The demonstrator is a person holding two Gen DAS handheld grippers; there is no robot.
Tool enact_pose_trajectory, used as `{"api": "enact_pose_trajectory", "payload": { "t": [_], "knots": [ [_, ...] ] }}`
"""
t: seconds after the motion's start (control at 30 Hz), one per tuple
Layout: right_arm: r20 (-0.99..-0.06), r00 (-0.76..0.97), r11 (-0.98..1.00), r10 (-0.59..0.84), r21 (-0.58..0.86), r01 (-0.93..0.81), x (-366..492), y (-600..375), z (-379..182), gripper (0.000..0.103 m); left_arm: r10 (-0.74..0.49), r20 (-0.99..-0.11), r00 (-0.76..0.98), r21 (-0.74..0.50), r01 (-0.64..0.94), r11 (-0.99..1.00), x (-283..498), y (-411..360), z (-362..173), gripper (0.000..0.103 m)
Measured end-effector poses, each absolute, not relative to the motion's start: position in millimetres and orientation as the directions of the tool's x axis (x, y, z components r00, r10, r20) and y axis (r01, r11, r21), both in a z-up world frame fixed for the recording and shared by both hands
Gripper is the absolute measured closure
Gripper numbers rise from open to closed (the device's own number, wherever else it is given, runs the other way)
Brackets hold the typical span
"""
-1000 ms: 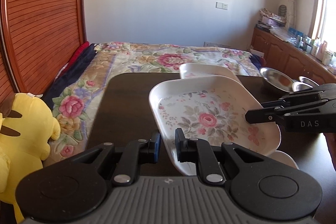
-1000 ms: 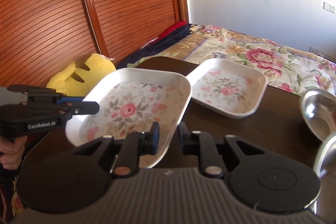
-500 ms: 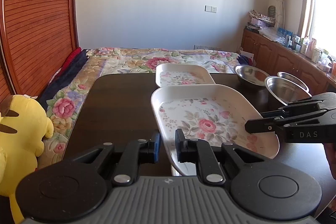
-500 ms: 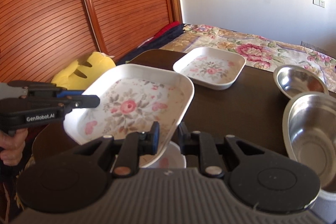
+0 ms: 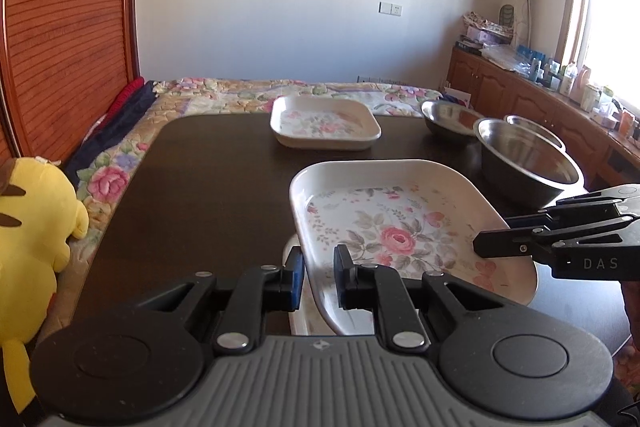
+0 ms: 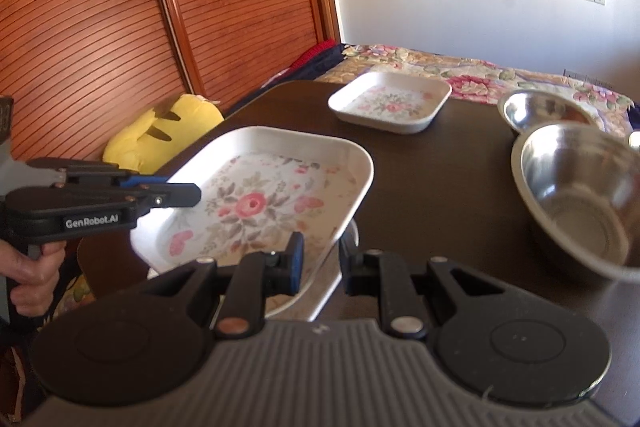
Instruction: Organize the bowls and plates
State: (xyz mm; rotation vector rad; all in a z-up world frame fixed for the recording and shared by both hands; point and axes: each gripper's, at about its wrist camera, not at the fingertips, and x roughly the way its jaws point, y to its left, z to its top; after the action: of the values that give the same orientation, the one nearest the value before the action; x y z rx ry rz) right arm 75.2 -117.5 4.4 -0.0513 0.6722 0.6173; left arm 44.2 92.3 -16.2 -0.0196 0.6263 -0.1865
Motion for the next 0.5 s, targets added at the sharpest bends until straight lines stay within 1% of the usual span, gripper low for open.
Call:
{"api": "enact_pose_trajectory", "payload": {
  "t": [0.5],
  "knots": [
    [-0.605,0.612,0.818,0.51,0.12,-0.563,61.3,-114.1,-3.8,0.082,-0.171,-0.592,0.787,-0.074,0.158,0.985,35.7,93.8,-30.1,0.087]
  ]
}}
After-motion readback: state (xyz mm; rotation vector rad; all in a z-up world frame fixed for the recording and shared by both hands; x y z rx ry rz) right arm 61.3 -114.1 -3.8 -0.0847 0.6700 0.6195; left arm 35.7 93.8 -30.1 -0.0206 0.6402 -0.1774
